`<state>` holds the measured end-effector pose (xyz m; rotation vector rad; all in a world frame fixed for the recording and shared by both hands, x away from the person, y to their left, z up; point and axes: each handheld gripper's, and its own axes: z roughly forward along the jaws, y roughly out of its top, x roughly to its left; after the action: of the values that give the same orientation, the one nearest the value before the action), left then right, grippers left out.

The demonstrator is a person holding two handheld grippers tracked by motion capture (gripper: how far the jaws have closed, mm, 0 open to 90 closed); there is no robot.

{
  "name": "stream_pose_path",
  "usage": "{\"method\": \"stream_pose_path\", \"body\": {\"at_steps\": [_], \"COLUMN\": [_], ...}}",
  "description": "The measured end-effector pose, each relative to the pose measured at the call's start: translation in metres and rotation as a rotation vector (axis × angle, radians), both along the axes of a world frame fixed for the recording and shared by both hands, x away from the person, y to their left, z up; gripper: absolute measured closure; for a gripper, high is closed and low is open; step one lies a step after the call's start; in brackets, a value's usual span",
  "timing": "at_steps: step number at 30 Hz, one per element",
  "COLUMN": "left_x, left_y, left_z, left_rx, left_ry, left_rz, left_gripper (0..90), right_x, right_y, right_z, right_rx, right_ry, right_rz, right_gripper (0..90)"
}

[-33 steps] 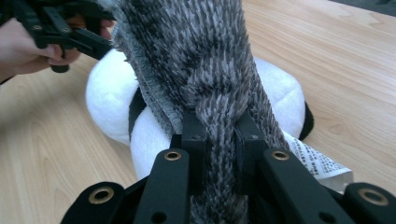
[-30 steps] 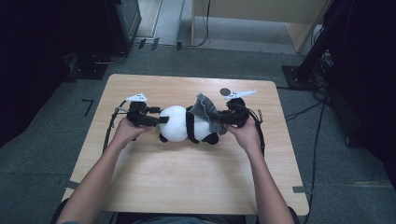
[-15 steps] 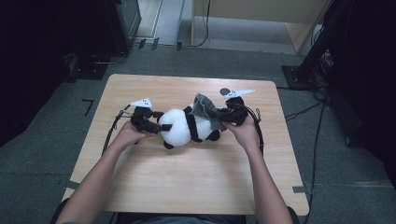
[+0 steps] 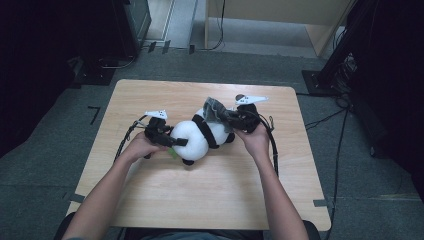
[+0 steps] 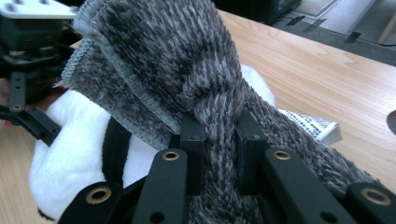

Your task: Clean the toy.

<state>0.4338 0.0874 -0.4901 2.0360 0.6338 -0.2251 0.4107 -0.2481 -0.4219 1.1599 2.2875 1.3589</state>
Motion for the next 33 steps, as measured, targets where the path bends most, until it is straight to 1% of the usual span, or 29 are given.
{"method": "stream_pose_path", "body": {"at_steps": [1, 3, 4, 5, 6, 7, 8, 9, 11, 12, 13, 14, 15, 16, 19, 20, 21, 22, 23, 26, 28, 29, 31, 33], "left_x": [-0.001, -0.005, -0.006, -0.008, -0.009, -0.011, -0.011, -0.012, -0.017, -0.019, -0.02, -0.02, -0.02, -0.022, -0.025, -0.026, -0.027, -0.028, -0.029, -0.03, -0.033, -0.033, -0.035, -0.036], "left_y": [0.0, -0.002, -0.003, -0.004, -0.006, -0.007, -0.006, -0.006, -0.008, -0.008, -0.008, -0.007, -0.007, -0.005, -0.006, -0.006, -0.006, -0.006, -0.006, -0.01, -0.013, -0.015, -0.017, -0.018], "left_z": [0.003, 0.009, 0.012, 0.015, 0.017, 0.019, 0.023, 0.027, 0.037, 0.04, 0.042, 0.043, 0.043, 0.044, 0.045, 0.045, 0.045, 0.046, 0.046, 0.047, 0.047, 0.047, 0.047, 0.048], "left_rx": [0.007, 0.025, 0.026, 0.025, 0.019, 0.005, -0.02, -0.043, -0.049, -0.056, -0.07, -0.093, -0.093, -0.112, -0.109, -0.109, -0.118, -0.122, -0.124, -0.132, -0.129, -0.129, -0.128, -0.124], "left_ry": [0.005, -0.009, -0.003, 0.005, 0.006, 0.013, 0.011, 0.014, -0.029, -0.044, -0.048, -0.039, -0.039, -0.049, -0.052, -0.056, -0.051, -0.057, -0.059, -0.034, -0.032, -0.036, -0.04, -0.05], "left_rz": [0.004, 0.006, 0.011, 0.013, 0.025, 0.033, 0.043, 0.062, 0.098, 0.117, 0.13, 0.146, 0.146, 0.185, 0.268, 0.295, 0.316, 0.33, 0.336, 0.361, 0.376, 0.375, 0.38, 0.395], "left_gripper": [30.7, 37.6, 41.5, 44.2, 45.6, 47.2, 48.1, 48.6, 49.2, 49.2, 49.1, 49.1, 49.1, 49.1, 49.2, 49.2, 49.2, 49.2, 49.2, 49.1, 49.1, 49.0, 49.0, 49.1], "right_x": [-0.001, -0.003, -0.004, -0.005, -0.007, -0.009, -0.011, -0.014, -0.02, -0.023, -0.025, -0.028, -0.031, -0.033, -0.04, -0.043, -0.044, -0.046, -0.047, -0.049, -0.049, -0.049, -0.048, -0.047], "right_y": [0.0, -0.002, -0.003, -0.004, -0.007, -0.009, -0.011, -0.013, -0.016, -0.017, -0.017, -0.015, -0.012, -0.008, 0.006, 0.011, 0.016, 0.021, 0.026, 0.038, 0.045, 0.048, 0.053, 0.055], "right_z": [0.001, 0.006, 0.009, 0.011, 0.016, 0.02, 0.024, 0.028, 0.036, 0.04, 0.044, 0.047, 0.05, 0.052, 0.056, 0.057, 0.057, 0.057, 0.056, 0.052, 0.048, 0.045, 0.039, 0.032], "right_rx": [-0.002, -0.004, -0.004, -0.004, -0.005, -0.002, 0.001, 0.006, 0.035, 0.05, 0.064, 0.075, 0.074, 0.064, 0.058, 0.058, 0.057, 0.055, 0.052, 0.041, 0.039, 0.038, 0.031, 0.045], "right_ry": [-0.005, -0.007, -0.01, -0.012, -0.01, -0.01, -0.008, -0.018, -0.033, -0.036, -0.042, -0.043, -0.05, -0.059, -0.064, -0.063, -0.061, -0.058, -0.06, -0.066, -0.062, -0.057, -0.063, -0.064], "right_rz": [-0.006, -0.023, -0.029, -0.035, -0.049, -0.056, -0.063, -0.07, -0.07, -0.071, -0.064, -0.056, -0.046, -0.033, 0.005, 0.014, 0.024, 0.035, 0.044, 0.062, 0.07, 0.068, 0.056, 0.052], "right_gripper": [78.4, 78.4, 78.6, 78.7, 78.9, 79.0, 79.0, 79.2, 79.2, 79.2, 79.3, 79.2, 79.3, 79.3, 79.3, 79.3, 79.3, 79.3, 79.3, 79.3, 79.3, 79.2, 79.1, 79.2]}}
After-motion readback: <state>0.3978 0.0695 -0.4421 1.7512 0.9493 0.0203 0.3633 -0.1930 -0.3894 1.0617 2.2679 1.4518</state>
